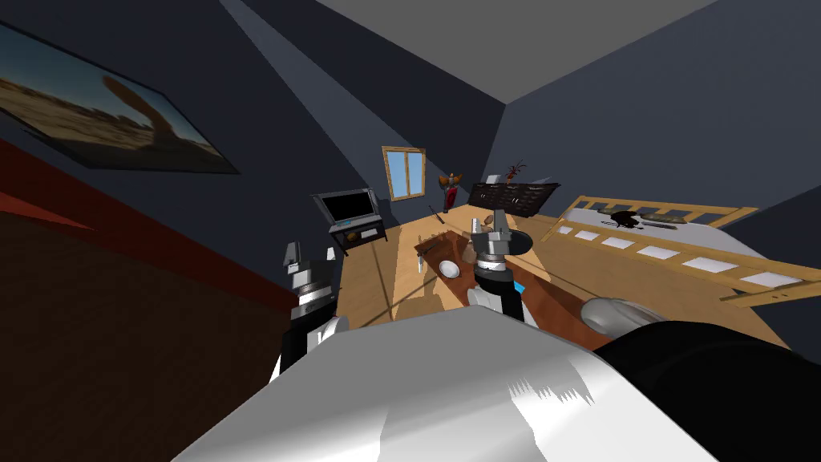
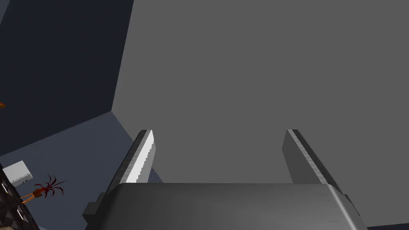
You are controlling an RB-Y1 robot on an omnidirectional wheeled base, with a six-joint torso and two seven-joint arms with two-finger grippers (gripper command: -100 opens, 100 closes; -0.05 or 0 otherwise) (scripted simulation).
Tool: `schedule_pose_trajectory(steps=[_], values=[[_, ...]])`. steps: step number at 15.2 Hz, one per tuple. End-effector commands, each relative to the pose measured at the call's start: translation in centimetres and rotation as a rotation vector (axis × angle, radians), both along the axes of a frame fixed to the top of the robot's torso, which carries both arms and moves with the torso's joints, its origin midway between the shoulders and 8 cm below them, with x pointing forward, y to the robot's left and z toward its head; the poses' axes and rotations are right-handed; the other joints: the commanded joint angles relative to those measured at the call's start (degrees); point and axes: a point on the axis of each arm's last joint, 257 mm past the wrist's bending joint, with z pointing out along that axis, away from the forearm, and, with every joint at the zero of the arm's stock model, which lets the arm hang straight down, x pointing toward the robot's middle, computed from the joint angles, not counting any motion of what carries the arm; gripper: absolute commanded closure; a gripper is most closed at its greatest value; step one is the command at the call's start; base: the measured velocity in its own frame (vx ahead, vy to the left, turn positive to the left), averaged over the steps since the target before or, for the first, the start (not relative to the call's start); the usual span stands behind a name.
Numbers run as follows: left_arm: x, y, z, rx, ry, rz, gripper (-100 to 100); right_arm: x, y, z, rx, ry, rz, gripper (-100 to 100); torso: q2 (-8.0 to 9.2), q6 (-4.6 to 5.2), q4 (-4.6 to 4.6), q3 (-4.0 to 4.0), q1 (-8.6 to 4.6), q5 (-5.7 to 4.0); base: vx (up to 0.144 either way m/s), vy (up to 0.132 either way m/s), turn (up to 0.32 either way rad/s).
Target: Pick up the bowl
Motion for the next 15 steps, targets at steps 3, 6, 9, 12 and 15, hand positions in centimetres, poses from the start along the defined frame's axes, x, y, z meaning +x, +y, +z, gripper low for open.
schedule_pose_trajectory(steps=[3,6,9,12,15], values=[[0.0,0.0,0.0,0.000,0.000,0.000,0,0.7,1.0,-1.1,-0.081,0.047,0.022,-100,-0.04,-0.01,-0.01,-0.02,-0.01,0.00,0.015,0.005,0.054],[0.0,0.0,0.0,0.000,0.000,0.000,0,1.6,1.4,-2.8,-0.143,0.104,0.022,-100,-0.12,-0.01,-0.03,-0.07,0.00,0.00,0.035,0.008,0.084],[0.0,0.0,0.0,0.000,0.000,0.000,0,2.6,1.7,-5.3,-0.220,0.179,0.016,-100,-0.21,-0.02,-0.05,-0.12,0.01,0.00,0.055,0.011,0.116],[0.0,0.0,0.0,0.000,0.000,0.000,0,3.6,1.7,-8.4,-0.297,0.267,-0.001,-100,-0.29,-0.02,-0.07,-0.17,0.03,0.01,0.069,0.014,0.169],[0.0,0.0,0.0,0.000,0.000,0.000,0,4.1,1.6,-10.2,-0.336,0.315,-0.015,-100,-0.32,-0.02,-0.08,-0.19,0.01,0.00,0.071,0.000,0.121]])
